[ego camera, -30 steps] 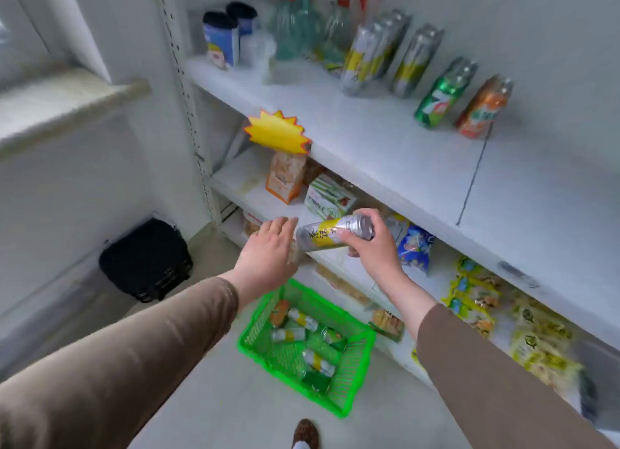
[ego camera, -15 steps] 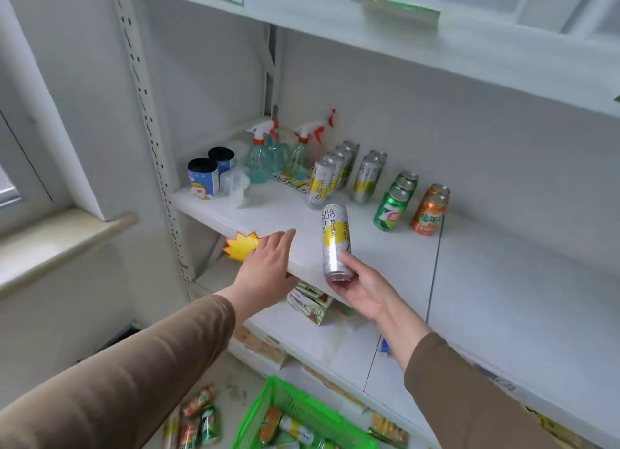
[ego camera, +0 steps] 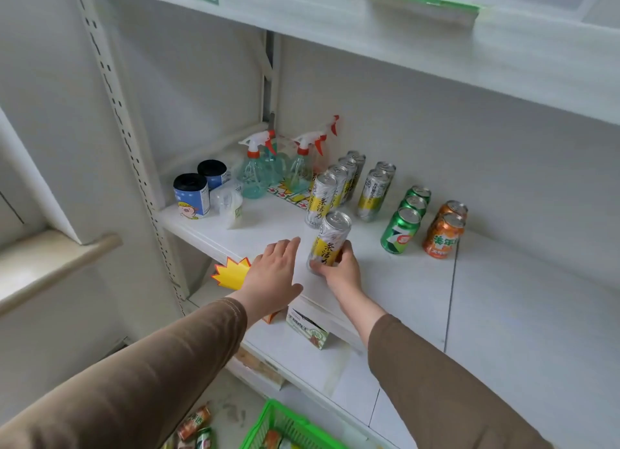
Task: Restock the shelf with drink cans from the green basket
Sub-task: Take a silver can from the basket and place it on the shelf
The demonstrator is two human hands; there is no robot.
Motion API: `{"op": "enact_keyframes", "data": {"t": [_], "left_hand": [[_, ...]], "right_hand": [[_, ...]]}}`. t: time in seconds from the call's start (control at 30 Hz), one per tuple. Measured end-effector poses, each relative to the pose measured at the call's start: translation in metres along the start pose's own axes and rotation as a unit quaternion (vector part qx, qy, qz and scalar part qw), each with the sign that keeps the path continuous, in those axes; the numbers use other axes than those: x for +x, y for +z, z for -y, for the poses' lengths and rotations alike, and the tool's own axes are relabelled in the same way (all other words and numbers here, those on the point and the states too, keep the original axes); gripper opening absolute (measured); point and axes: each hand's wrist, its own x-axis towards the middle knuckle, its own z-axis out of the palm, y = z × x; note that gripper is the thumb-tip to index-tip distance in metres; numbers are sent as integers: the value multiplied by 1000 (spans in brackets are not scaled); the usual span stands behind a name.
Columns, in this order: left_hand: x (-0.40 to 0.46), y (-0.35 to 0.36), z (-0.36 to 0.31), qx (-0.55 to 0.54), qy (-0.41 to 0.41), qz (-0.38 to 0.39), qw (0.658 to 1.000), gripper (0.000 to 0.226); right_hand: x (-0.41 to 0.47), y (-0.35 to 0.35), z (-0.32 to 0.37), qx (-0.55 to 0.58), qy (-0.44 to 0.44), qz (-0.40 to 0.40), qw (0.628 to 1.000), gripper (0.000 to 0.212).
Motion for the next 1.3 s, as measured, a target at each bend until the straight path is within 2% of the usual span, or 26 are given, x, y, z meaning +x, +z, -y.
{"op": "enact_keyframes", "data": {"t": [0.13,0.3,0.67,1.07,1.3], "left_hand": [[14,4,19,1,-19,8,1000,97],[31,8,43,-5,-25,5,1000,97],[50,9,69,-17,-26,12,999,96],[49,5,63,-14,-24,23,999,96],[17,8,50,-13,-40,1,999,95]], "right_hand": [[22,26,7,-40,8,-20,999,70],[44,54,20,-68,-22,-48,996,66],[64,83,31,-53,2,-141,989,58],[58,74,34,-55,16,-123,991,62],[13,48,17,-143,-62,-91,984,68]]}}
